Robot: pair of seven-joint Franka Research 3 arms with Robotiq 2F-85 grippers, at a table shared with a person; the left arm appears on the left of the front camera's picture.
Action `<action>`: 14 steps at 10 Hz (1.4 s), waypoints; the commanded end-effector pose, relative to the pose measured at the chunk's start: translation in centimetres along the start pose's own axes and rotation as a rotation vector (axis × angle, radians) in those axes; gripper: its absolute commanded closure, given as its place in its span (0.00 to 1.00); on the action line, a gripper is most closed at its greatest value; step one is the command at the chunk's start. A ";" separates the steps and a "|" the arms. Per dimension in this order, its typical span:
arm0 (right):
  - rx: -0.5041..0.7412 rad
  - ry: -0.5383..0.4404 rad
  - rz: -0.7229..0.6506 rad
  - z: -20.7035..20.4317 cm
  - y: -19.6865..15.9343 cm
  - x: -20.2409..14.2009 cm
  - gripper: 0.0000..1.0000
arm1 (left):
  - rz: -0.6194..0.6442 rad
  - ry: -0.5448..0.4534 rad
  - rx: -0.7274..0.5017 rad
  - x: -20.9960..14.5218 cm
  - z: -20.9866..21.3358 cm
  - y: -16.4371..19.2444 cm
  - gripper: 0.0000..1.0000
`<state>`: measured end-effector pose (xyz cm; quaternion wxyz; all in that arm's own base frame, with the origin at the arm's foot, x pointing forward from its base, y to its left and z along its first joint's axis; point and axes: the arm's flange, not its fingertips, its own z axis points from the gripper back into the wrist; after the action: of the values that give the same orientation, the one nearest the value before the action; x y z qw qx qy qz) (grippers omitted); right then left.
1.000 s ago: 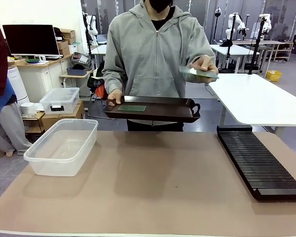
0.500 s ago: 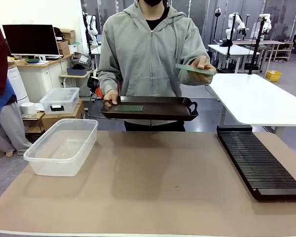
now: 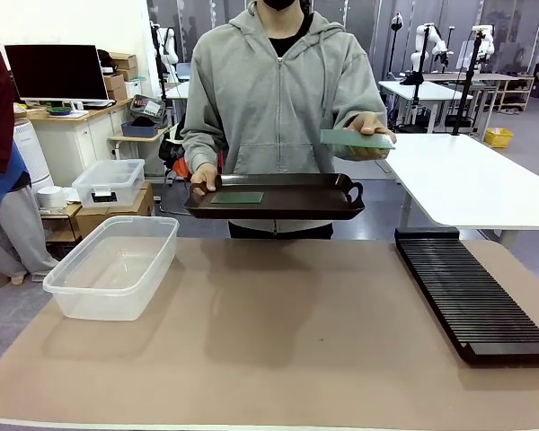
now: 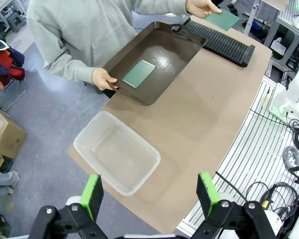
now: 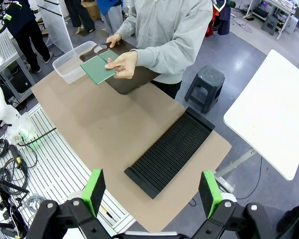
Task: Sort PCBs into racks and boxes based on the side picked up.
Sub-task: Pick up the Blank PCB handed by the Human.
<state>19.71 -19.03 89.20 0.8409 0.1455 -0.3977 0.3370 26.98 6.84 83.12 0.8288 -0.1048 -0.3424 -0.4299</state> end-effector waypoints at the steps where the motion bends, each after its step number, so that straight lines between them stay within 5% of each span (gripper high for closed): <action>1: 0.000 -0.002 0.001 0.1 0.1 0.0 0.00 | 0.005 -0.004 0.000 0.0 0.1 0.0 0.00; 5: 0.073 -0.016 -0.031 -1.1 -0.2 -0.1 0.00 | 0.005 -0.004 0.000 0.0 0.1 0.0 0.00; 9: 0.220 -0.077 -0.318 -5.1 -1.3 0.3 0.00 | 0.005 -0.004 0.000 0.0 0.1 0.0 0.00; 14: 0.433 -0.009 -0.670 -10.2 -2.6 -0.2 0.00 | 0.005 -0.004 0.000 0.0 0.1 0.0 0.00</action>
<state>27.26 -16.45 82.83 0.8548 0.4201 -0.2644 0.1518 26.98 6.86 83.17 0.8287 -0.1046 -0.3428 -0.4299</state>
